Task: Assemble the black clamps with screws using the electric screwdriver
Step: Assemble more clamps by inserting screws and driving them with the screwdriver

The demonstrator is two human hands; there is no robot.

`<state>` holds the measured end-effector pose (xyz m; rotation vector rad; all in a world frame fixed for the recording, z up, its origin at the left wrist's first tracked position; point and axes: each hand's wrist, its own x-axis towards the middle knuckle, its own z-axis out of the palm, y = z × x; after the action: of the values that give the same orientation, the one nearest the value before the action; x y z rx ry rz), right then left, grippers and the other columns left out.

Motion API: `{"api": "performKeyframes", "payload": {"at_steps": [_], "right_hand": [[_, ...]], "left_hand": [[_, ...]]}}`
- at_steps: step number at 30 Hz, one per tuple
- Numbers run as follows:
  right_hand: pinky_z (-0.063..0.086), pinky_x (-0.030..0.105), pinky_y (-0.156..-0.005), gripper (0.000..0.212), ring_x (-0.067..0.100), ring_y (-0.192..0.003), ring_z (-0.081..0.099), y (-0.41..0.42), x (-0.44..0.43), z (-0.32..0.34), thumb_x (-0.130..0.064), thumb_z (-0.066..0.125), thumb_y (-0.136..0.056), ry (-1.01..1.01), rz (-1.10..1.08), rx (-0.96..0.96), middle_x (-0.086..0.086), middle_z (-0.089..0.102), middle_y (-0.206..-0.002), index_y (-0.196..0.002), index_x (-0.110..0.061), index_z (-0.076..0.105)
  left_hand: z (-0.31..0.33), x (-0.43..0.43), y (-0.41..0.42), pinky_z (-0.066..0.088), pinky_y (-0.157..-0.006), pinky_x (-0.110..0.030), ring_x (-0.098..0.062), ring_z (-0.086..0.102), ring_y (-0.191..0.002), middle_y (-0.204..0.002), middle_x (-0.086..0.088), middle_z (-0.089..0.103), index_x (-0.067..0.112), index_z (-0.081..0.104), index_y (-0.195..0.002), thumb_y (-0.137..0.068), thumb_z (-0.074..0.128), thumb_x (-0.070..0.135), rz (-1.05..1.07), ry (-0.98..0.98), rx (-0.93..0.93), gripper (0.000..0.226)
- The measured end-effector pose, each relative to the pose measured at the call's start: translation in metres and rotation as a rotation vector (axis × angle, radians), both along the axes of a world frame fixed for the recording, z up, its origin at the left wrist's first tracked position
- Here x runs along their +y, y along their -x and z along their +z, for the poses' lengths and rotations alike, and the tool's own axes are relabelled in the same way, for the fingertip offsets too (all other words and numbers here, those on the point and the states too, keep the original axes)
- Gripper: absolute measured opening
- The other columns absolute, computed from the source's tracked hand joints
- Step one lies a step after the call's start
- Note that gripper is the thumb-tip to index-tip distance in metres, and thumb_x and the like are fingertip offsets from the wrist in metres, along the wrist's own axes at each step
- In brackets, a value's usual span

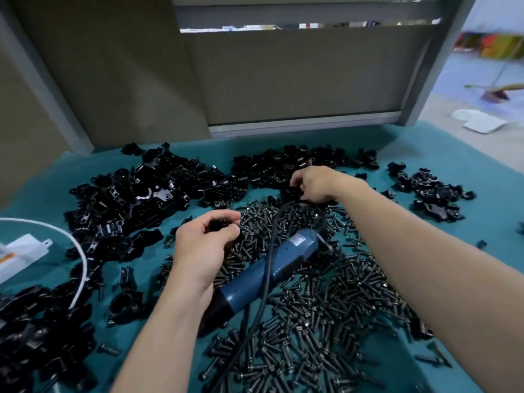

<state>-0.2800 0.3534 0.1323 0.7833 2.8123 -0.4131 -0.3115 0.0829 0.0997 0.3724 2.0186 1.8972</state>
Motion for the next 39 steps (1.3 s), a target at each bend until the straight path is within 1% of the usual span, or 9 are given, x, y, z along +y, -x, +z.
{"api": "performKeyframes", "payload": {"at_steps": [4,8,11,15,19,25,30,35,39], "right_hand": [[0.047,0.027,-0.086,0.026,0.025,-0.111,0.064,-0.001,0.001,-0.006,-0.021,0.067,-0.1,-0.053,0.007,0.088,0.004,0.07,-0.122,-0.125,-0.014,0.068],[0.058,0.037,-0.078,0.023,0.031,-0.086,0.069,-0.009,0.005,-0.012,-0.008,0.056,-0.1,-0.024,-0.148,0.326,0.014,0.077,-0.104,-0.096,-0.007,0.079],[0.051,0.029,-0.089,0.025,0.026,-0.106,0.067,-0.015,0.004,-0.016,-0.009,0.063,-0.098,-0.012,-0.061,0.211,0.003,0.071,-0.118,-0.116,-0.019,0.077],[0.047,0.026,-0.078,0.017,0.018,-0.091,0.062,-0.012,0.005,-0.014,-0.014,0.074,-0.093,-0.005,-0.026,0.195,0.0,0.072,-0.106,-0.107,-0.023,0.077],[0.061,0.034,-0.075,0.01,0.019,-0.076,0.069,-0.011,0.0,-0.019,-0.01,0.076,-0.092,0.055,-0.201,0.348,0.005,0.076,-0.091,-0.093,-0.018,0.08],[0.051,0.024,-0.056,0.016,0.015,-0.068,0.063,-0.023,-0.011,-0.009,-0.01,0.07,-0.095,0.356,-0.497,0.806,-0.001,0.073,-0.085,-0.089,-0.023,0.075],[0.062,0.04,-0.079,0.018,0.021,-0.082,0.074,-0.021,-0.04,-0.008,-0.01,0.061,-0.098,0.531,-0.465,0.893,0.002,0.075,-0.086,-0.091,-0.025,0.065],[0.062,0.047,-0.091,0.018,0.024,-0.083,0.069,-0.021,-0.055,-0.003,0.0,0.059,-0.099,0.703,-0.53,0.917,0.015,0.073,-0.095,-0.09,-0.015,0.063],[0.055,0.032,-0.068,0.02,0.015,-0.071,0.063,-0.045,-0.09,0.015,-0.007,0.051,-0.104,0.804,-0.437,1.017,0.008,0.079,-0.092,-0.098,-0.021,0.065]], "left_hand": [[0.004,0.008,-0.003,0.052,-0.092,-0.033,-0.013,0.07,-0.099,-0.09,0.014,0.079,0.036,0.082,-0.081,-0.087,0.078,0.0,-0.038,0.04,0.05,0.036],[0.005,0.011,-0.008,0.045,-0.077,-0.018,0.004,0.068,-0.085,-0.086,0.022,0.076,0.037,0.081,-0.079,-0.087,0.078,0.001,-0.071,0.058,0.078,0.038],[0.008,0.003,-0.008,0.046,-0.077,-0.021,-0.002,0.069,-0.089,-0.087,0.019,0.077,0.038,0.081,-0.08,-0.087,0.078,0.001,-0.081,0.071,0.099,0.039],[0.015,-0.019,-0.002,0.048,-0.083,-0.026,-0.009,0.07,-0.097,-0.091,0.018,0.078,0.037,0.082,-0.082,-0.087,0.078,0.001,-0.059,0.068,0.104,0.036],[0.019,-0.037,0.0,0.046,-0.079,-0.022,0.0,0.069,-0.087,-0.088,0.021,0.077,0.037,0.082,-0.08,-0.087,0.078,0.001,-0.054,0.092,0.132,0.038],[0.018,-0.053,-0.005,0.046,-0.076,-0.016,0.003,0.069,-0.086,-0.087,0.022,0.076,0.038,0.082,-0.079,-0.087,0.078,-0.001,-0.04,0.105,0.152,0.04],[0.009,-0.053,-0.009,0.041,-0.074,-0.011,0.018,0.064,-0.083,-0.087,0.028,0.074,0.038,0.081,-0.078,-0.088,0.077,-0.002,-0.05,0.104,0.138,0.041],[-0.002,-0.048,-0.007,0.045,-0.07,-0.017,-0.007,0.066,-0.082,-0.083,0.019,0.075,0.041,0.08,-0.078,-0.088,0.079,0.003,0.034,0.157,0.187,0.039],[-0.011,-0.05,-0.006,0.041,-0.06,-0.022,-0.018,0.057,-0.074,-0.077,0.011,0.076,0.042,0.08,-0.081,-0.089,0.078,0.005,0.044,0.134,0.208,0.038]]}}
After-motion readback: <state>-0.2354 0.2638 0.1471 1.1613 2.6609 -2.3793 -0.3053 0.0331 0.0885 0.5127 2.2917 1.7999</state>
